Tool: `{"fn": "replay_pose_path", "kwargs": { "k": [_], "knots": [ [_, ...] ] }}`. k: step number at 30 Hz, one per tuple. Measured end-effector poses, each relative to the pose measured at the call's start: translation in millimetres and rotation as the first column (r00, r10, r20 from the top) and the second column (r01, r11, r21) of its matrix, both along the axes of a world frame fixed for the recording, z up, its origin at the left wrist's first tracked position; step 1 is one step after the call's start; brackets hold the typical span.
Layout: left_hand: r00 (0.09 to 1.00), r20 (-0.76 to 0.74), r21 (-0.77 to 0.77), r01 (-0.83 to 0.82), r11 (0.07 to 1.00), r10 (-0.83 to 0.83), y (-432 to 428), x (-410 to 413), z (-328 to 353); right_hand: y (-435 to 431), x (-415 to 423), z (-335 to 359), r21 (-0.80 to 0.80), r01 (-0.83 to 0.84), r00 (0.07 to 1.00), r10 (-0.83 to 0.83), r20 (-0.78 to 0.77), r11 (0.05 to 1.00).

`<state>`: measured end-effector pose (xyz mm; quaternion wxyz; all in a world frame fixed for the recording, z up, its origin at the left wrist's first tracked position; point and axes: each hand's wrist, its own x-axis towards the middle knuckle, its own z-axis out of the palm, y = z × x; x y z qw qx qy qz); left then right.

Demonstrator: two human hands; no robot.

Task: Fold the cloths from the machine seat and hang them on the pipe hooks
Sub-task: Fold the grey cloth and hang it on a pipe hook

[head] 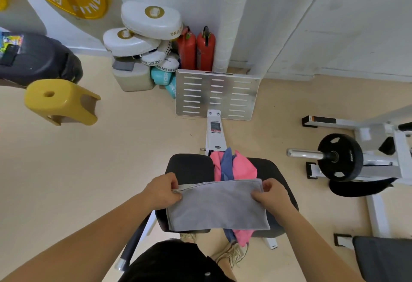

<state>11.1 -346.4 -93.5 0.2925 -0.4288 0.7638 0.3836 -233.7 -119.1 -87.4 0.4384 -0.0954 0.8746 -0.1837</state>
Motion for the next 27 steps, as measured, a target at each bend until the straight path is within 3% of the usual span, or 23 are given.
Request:
{"fn": "replay_pose_path", "kwargs": {
  "k": [5,8,11,16,22,27],
  "knots": [
    [0.978,-0.038,0.128,-0.196,0.972,0.203,14,15,18,17,19,21,-0.126,0.081,0.997,-0.078,0.028,0.989],
    [0.846,-0.111,0.256,-0.483,0.837,0.522,13,36,42,14,40,35,-0.196,0.182,0.966,-0.138,0.218,0.964],
    [0.707,-0.216,0.246,-0.628,0.738,0.673,4,68,61,0,62,29,-0.198,0.143,0.949,-0.078,0.306,0.970],
    [0.712,-0.326,0.075,-0.637,0.767,0.622,-6,111,60,-34,104,18,-0.259,0.146,0.922,-0.037,0.385,0.955],
    [0.829,-0.256,-0.097,-0.534,0.840,0.498,-5,97,26,-22,112,18,-0.195,0.174,0.970,-0.134,0.203,0.965],
    [0.932,-0.149,-0.060,-0.341,0.938,0.329,5,58,7,28,95,20,-0.099,0.146,0.988,-0.151,-0.039,0.984]
  ]
}}
